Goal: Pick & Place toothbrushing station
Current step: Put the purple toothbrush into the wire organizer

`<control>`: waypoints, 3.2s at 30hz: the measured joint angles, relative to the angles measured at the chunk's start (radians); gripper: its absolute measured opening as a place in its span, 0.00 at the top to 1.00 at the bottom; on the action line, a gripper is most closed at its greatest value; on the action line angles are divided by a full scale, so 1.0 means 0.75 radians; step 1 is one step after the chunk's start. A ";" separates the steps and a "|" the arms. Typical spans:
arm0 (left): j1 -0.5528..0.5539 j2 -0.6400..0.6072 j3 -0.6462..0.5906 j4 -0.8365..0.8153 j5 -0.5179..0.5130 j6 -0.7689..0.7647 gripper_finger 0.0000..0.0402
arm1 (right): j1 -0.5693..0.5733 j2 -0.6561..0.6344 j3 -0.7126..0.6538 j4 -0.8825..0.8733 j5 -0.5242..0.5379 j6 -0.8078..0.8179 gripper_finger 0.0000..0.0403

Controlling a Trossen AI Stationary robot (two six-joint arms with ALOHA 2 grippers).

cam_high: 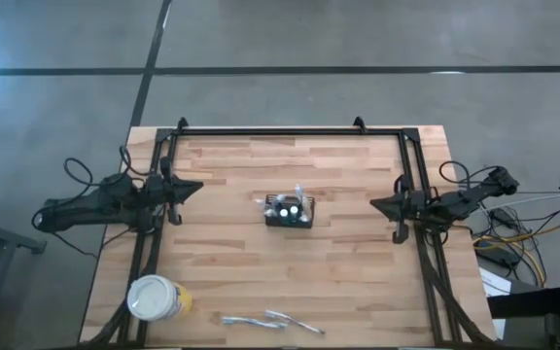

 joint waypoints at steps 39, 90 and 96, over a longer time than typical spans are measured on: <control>0.000 0.001 -0.017 0.001 0.017 -0.096 0.97 | 0.185 2.649 2.264 -1.110 -0.700 1.224 0.83; -0.001 0.006 -0.058 0.020 0.016 -0.122 0.97 | 0.202 3.253 2.661 -1.561 -0.904 1.085 0.91; -0.001 0.006 -0.058 0.020 0.016 -0.122 0.97 | 0.199 3.184 2.647 -1.598 -0.768 1.070 0.95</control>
